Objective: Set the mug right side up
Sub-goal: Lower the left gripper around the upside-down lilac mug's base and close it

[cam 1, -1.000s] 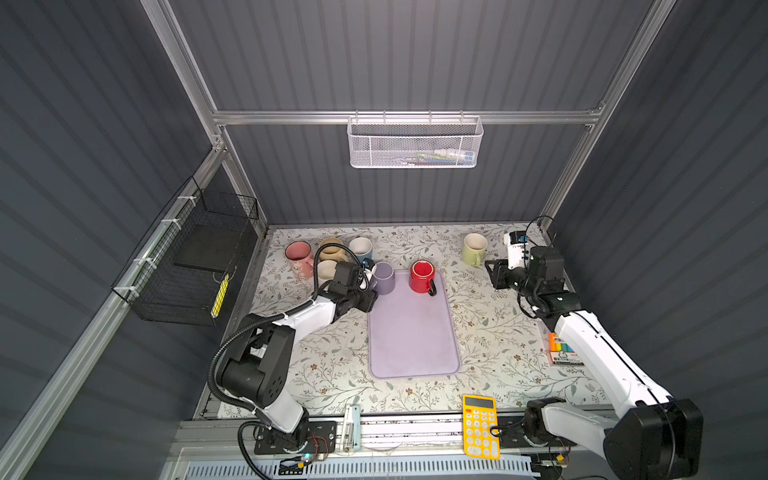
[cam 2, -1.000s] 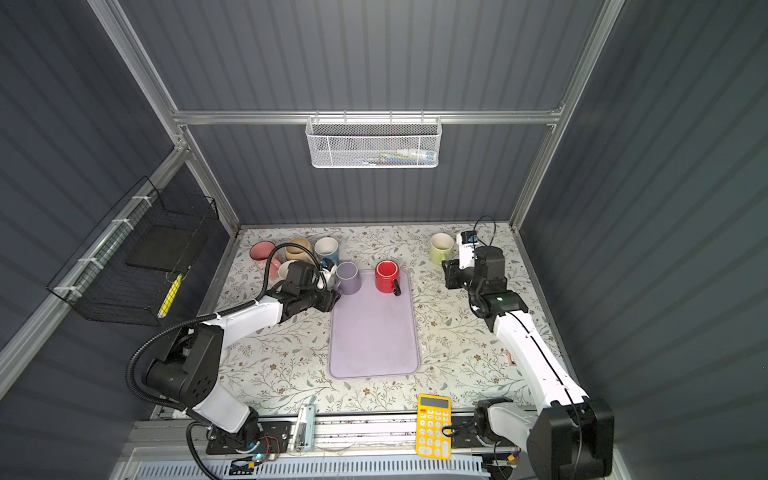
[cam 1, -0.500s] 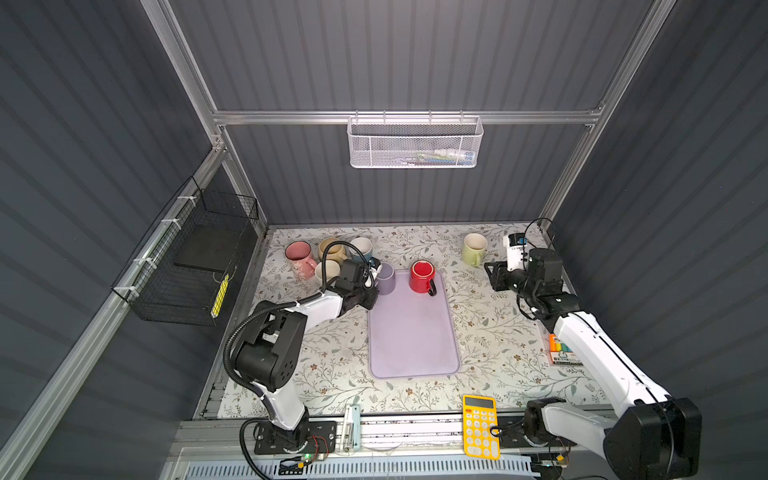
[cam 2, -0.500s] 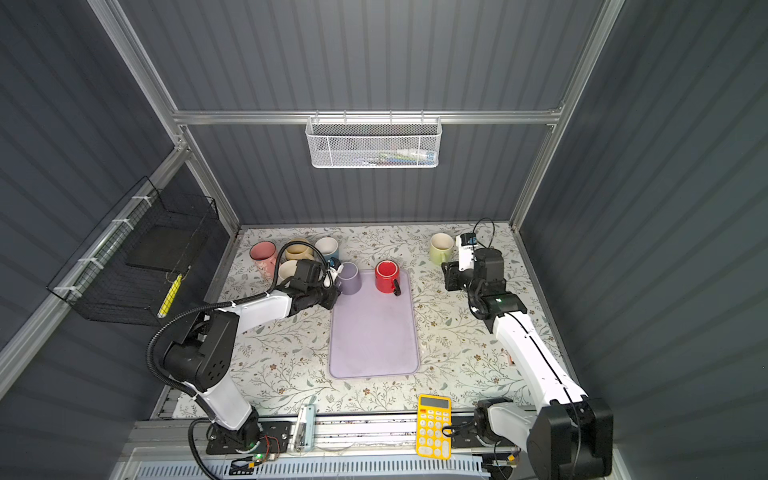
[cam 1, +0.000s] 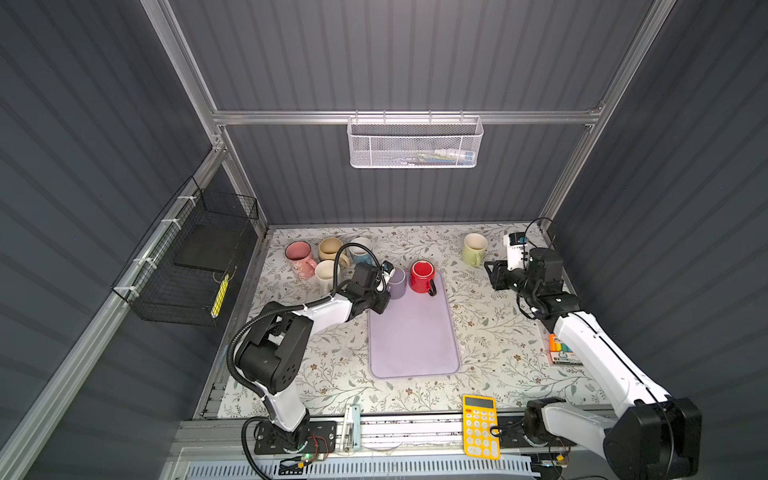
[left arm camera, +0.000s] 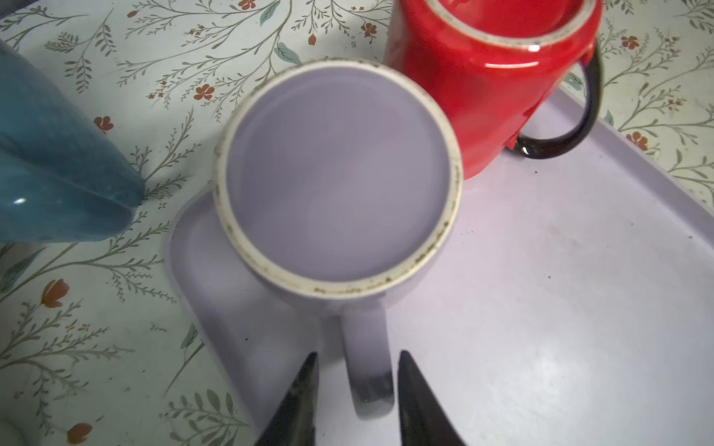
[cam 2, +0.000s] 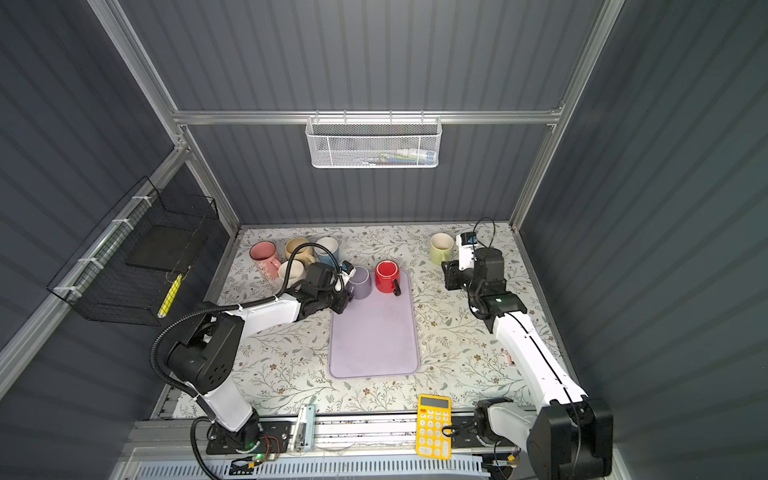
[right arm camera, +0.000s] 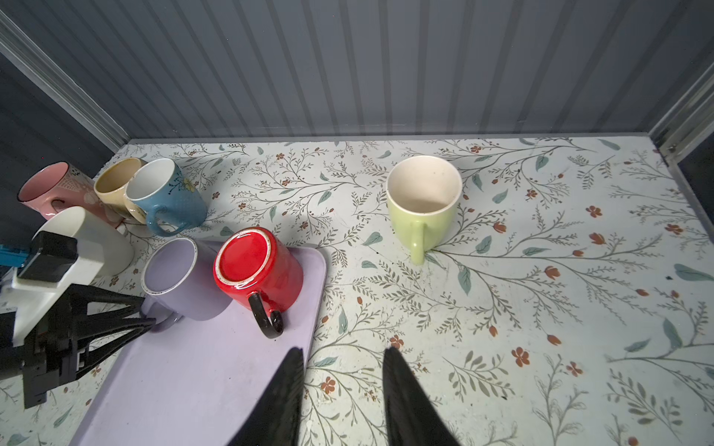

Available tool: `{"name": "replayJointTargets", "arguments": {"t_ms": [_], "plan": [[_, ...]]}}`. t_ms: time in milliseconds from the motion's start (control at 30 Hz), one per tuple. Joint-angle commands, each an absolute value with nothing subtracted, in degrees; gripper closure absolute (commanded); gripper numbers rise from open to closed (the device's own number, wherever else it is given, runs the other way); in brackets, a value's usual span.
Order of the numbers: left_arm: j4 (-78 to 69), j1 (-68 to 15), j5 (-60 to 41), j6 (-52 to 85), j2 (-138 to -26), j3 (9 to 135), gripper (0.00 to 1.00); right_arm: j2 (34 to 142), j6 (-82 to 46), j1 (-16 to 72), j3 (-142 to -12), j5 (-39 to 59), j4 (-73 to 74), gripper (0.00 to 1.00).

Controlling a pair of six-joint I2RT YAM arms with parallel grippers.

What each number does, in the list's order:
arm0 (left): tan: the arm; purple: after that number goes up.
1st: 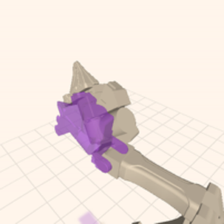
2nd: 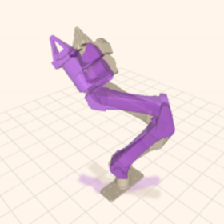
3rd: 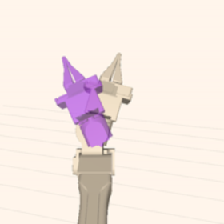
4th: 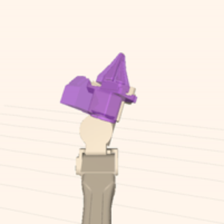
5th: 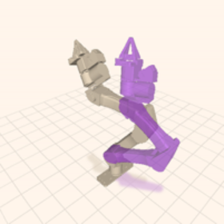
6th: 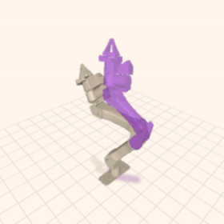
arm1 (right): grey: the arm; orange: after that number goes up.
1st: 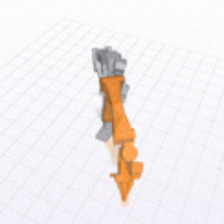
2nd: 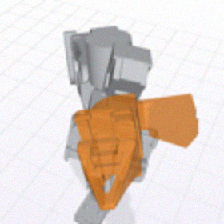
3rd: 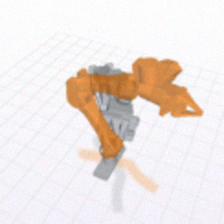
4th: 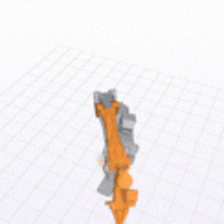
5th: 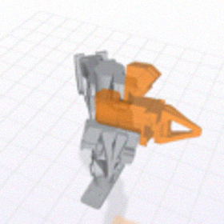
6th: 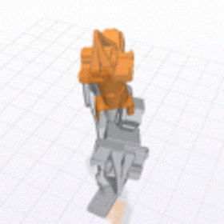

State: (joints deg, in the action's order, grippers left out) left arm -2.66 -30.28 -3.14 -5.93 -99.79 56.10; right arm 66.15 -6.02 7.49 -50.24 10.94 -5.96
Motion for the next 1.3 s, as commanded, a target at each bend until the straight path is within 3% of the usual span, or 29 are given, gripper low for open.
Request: {"name": "replayJointTargets", "arguments": {"t_ms": [0, 200, 867, 1267], "plan": [[-2.6, -30.3, -1.7, -4.0, -100.4, 56.4, 0.56, 66.1, -6.3, 7.2, -50.0, 10.9, -5.2, 0.63], [-3.9, -30.8, -2.0, -3.1, -100.5, 54.8, 0.49, 66.3, -6.4, 7.2, -49.7, 10.9, -4.9, 0.63], [-8.9, -31.5, -3.2, -1.4, -105.3, 54.9, 0.53, 66.2, -6.9, 7.2, -48.4, 10.4, -4.2, 0.63], [-9.1, -31.5, -2.9, -1.4, -106.6, 56.3, 0.71, 66.6, -7.0, 7.2, -48.1, 10.1, -3.9, 0.63]]}}
